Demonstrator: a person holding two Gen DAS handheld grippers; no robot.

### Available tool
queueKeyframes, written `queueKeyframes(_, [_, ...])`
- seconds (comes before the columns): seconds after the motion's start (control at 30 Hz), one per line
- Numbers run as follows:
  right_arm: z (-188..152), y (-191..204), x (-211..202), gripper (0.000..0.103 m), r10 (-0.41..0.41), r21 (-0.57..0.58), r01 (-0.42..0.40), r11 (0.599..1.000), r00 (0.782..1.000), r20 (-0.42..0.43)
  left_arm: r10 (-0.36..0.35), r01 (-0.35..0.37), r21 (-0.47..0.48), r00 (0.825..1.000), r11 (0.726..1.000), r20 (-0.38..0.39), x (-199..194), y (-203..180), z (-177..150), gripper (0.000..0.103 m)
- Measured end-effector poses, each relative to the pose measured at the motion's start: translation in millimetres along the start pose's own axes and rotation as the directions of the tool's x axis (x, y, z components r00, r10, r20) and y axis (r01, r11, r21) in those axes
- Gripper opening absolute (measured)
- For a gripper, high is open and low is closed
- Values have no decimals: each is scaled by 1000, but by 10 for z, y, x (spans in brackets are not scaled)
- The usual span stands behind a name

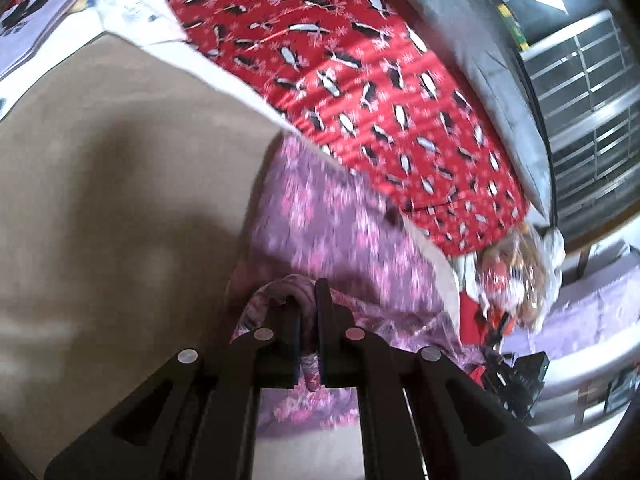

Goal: Fold small clothes

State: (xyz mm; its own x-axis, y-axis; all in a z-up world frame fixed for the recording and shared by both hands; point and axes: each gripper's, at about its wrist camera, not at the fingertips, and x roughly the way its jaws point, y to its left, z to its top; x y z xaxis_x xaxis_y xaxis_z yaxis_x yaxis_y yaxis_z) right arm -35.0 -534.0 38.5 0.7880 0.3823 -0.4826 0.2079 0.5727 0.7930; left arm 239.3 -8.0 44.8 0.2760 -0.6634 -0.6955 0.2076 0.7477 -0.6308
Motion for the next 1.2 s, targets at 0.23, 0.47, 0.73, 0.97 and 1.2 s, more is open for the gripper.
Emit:
queueKeyframes(0.23, [684, -262, 658, 5, -24, 59, 19, 998, 996, 86, 55, -55, -8, 998, 998, 29, 702, -27, 660, 4])
queueKeyframes(0.47, [1047, -781, 1246, 12, -125, 209, 111, 972, 991, 51, 121, -132, -111, 988, 985, -95, 1333, 205, 986, 4])
queueKeyframes(0.73, [1203, -896, 785, 50, -95, 240, 37, 970, 967, 235, -138, 111, -300, 988, 947, -70, 1072, 377, 1225, 5])
queueKeyframes(0.97, [1029, -741, 973, 50, -276, 44, 275, 961, 960, 45, 49, -69, -175, 992, 982, -114, 1089, 263, 1186, 11])
queueKeyframes(1.2, [986, -732, 1224, 56, -372, -32, 372, 928, 928, 17, 16, -18, -77, 1000, 997, -21, 744, 153, 1233, 22])
